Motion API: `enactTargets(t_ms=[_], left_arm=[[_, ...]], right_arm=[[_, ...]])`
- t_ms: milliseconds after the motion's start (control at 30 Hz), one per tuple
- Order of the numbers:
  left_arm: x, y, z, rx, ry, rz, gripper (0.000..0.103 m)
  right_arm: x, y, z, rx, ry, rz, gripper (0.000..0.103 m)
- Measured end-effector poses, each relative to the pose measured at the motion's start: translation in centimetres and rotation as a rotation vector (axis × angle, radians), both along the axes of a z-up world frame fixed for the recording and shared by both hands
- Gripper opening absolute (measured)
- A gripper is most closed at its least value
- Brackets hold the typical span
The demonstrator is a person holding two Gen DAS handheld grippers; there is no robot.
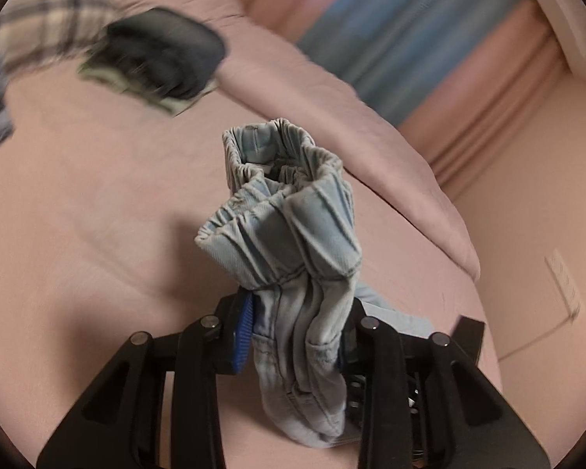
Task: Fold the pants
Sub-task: 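Grasp the elastic waistband with the left gripper and lift it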
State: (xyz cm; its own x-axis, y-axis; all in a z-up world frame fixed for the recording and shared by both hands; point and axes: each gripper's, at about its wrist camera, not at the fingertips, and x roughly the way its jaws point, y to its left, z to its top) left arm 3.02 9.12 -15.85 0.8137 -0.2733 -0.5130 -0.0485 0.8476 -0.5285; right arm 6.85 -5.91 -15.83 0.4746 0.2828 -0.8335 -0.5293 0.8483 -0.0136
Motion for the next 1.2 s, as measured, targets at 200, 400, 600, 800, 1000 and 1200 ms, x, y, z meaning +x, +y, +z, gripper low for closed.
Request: enactTargets(t_ms=[200, 400, 600, 800, 1000, 1200], left_arm=[[-0.2, -3.0, 1.7, 0.097, -0.027, -0.057, 0.032], [0.3, -5.7, 2.2, 0.175, -0.034, -0.105, 0.032], [1.0, -8.5, 2.7, 0.249, -0.041, -0.154, 0.032], [1.2, -11.1, 2.6, 0.288, -0.044, -0.215, 0.032], [1.7, -14.5, 1.8, 0.348, -0.040, -0.283, 0.032], [2.9, -16.8, -0.4, 0.415, -0.006, -0.343, 0.032]], right_arm=[[-1.6, -2.4, 1.8, 0.091, 0.002, -0.013, 0.028], [-3.3, -4.1, 0.1, 0.113, 0.046, -0.024, 0.028], [-3.4, -7.3, 2.0, 0.255, 0.080, -0.057, 0.028], [-5.4, -12.0, 2.1, 0.221, 0.040, -0.151, 0.028], [-4.7, -17.2, 0.1, 0.648, 0.213, -0.272, 0.038], [-3.2, -23.1, -2.7, 1.312, 0.398, -0.403, 0.060]])
